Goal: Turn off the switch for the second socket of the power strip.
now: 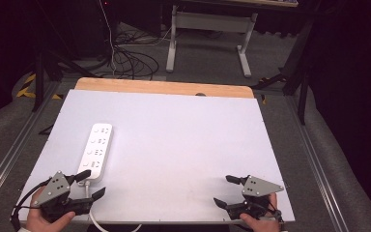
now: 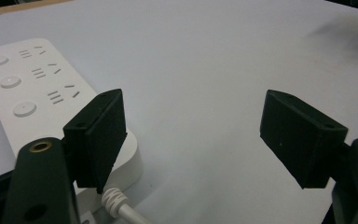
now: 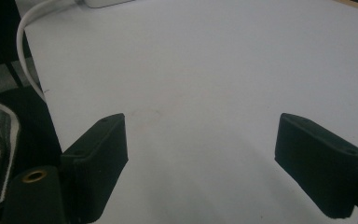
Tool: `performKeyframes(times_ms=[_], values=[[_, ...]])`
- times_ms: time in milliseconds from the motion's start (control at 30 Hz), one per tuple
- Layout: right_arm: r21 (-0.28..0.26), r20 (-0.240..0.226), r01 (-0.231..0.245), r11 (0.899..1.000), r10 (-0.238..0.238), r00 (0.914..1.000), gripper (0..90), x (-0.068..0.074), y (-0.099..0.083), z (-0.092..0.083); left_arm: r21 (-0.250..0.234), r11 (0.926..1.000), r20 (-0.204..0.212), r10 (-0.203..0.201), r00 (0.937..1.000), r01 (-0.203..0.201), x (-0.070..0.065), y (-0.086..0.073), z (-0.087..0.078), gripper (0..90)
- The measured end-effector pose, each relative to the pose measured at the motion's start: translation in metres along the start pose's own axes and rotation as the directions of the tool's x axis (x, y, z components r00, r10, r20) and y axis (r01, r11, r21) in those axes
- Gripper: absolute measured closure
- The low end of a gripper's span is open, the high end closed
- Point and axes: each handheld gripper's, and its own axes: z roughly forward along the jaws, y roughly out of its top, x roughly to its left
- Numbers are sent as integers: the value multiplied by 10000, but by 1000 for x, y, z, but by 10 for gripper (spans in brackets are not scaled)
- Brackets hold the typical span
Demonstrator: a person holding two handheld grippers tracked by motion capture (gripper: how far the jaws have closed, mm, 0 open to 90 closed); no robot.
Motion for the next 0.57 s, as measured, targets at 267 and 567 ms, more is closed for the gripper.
performKeyframes(times_ms=[267,567], values=[[-22,-2,-28,10000,28,10000,177,-1,0,0,76,9998,-28,-205,9998,205,1,0,0,257],[-22,0,-22,10000,22,10000,177,0,0,0,127,9999,-202,-58,9998,61,0,0,0,253]])
